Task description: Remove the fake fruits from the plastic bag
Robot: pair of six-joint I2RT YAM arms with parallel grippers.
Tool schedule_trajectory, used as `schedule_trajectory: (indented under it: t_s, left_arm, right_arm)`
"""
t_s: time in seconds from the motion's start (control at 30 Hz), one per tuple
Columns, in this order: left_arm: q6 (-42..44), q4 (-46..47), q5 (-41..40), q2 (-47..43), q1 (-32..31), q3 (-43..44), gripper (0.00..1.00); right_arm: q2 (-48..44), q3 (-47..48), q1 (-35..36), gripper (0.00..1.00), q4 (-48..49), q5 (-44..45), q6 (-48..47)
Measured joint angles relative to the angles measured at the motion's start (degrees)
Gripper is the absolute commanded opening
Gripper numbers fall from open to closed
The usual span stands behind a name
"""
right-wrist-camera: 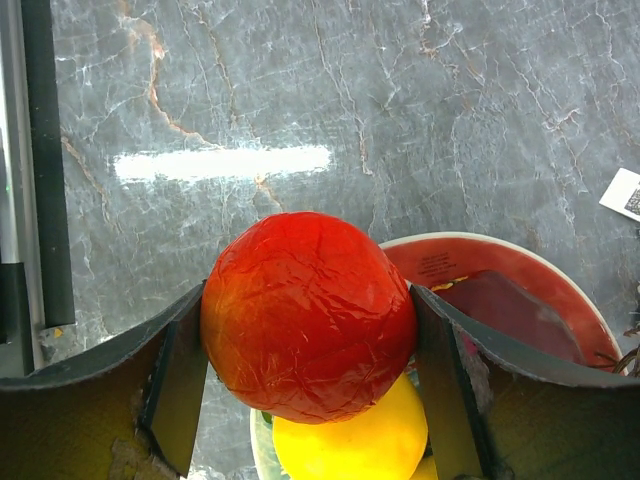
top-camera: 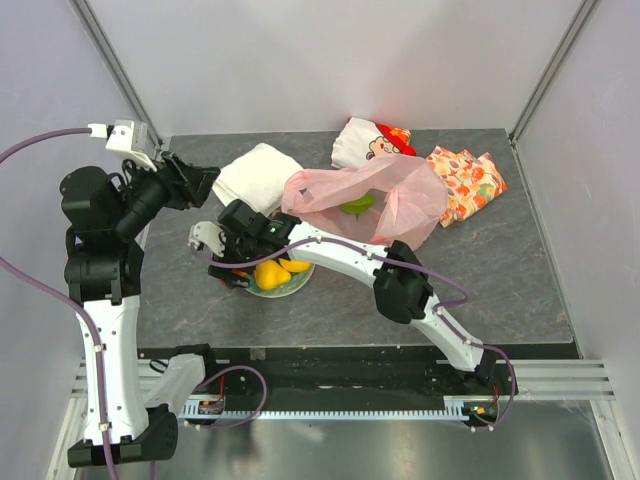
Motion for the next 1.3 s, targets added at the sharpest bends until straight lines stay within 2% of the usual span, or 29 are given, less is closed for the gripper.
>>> schedule_trajectory:
  t_s: [0.4, 0.57, 0.7, 0.9, 1.3]
  left_arm:
    - [-0.98, 0.26, 1.16, 0.42, 0.5, -0.07, 0.69]
    - [-1.4, 0.31, 1.68, 0.39, 0.59, -0.9, 0.68]
    - [-1.68, 0.33, 1.88, 0.42, 0.59, -1.6, 0.68]
    - [-1.99, 0.7, 2.4, 0.5, 0.59, -1.84, 0.68]
    - [-2.56, 1.95, 3.39, 0.9, 0.59, -2.16, 0.68]
  right_arm:
    - [0.42, -0.46, 0.0, 0.77, 0.28, 3.67, -0.94]
    - [0.44, -1.44, 0.04, 0.82, 0.28, 5.09, -1.14]
    - [0.48, -2.25, 0.22, 0.91, 0.24, 6.23, -1.49]
    - [0.48, -2.51, 0.52, 0.98, 0.33, 7.69, -1.51]
    - [-0.33, -1.44, 0.68, 0.98, -1.22, 9.84, -1.25]
